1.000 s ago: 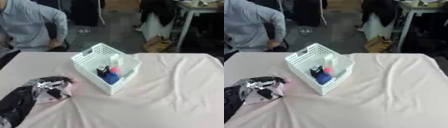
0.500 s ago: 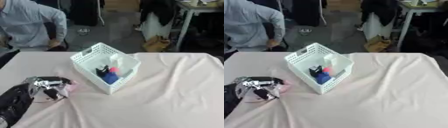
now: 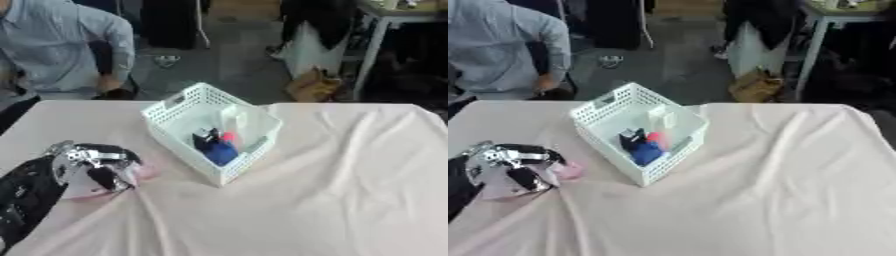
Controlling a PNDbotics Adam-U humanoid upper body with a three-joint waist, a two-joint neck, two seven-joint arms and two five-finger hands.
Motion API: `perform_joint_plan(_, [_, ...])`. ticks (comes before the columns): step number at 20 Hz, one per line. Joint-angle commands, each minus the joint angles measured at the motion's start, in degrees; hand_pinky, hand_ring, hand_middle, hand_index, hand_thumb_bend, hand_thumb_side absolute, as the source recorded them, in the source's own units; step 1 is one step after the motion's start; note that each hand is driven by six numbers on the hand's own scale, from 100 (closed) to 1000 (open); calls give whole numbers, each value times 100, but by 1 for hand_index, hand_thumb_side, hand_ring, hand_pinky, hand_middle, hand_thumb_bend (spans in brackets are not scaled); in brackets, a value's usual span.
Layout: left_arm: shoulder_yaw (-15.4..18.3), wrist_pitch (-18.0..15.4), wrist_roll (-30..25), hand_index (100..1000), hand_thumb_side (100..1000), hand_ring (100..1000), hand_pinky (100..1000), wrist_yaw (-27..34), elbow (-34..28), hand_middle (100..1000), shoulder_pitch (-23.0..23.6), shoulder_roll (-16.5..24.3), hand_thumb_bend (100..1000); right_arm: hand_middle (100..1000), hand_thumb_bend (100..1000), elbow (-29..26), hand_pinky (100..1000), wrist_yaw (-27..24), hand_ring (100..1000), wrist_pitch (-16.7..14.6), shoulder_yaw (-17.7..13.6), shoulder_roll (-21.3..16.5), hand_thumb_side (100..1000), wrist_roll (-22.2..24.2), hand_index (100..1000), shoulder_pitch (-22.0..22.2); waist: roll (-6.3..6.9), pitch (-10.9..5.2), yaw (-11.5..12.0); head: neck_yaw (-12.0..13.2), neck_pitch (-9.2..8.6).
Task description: Pick up objects on the table and place them in the box.
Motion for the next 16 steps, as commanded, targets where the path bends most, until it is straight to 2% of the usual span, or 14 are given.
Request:
perform_joint_plan(1, [-100,-137,-449,156,266,100,100,426,-424,100,-135,285,190,750,100,-87,824,38,872,12,19,-47,956,0,773,-104,72,-131,4,13,12])
perform_joint_plan(9, [-347,373,-680,156,235,100,100,1045,-1213,100,-353,512,201,750,100,-87,824,9,872,23,49,-23,953,31,773,-113,94,-150,-13,7,29])
perform_joint_plan(16, [-388,514,-873,158,228,100,100,1104,-1380,100,-495,590,206,750,100,-87,824,-11,872,24,61,-14,953,44,773,-115,109,-165,-20,13,45])
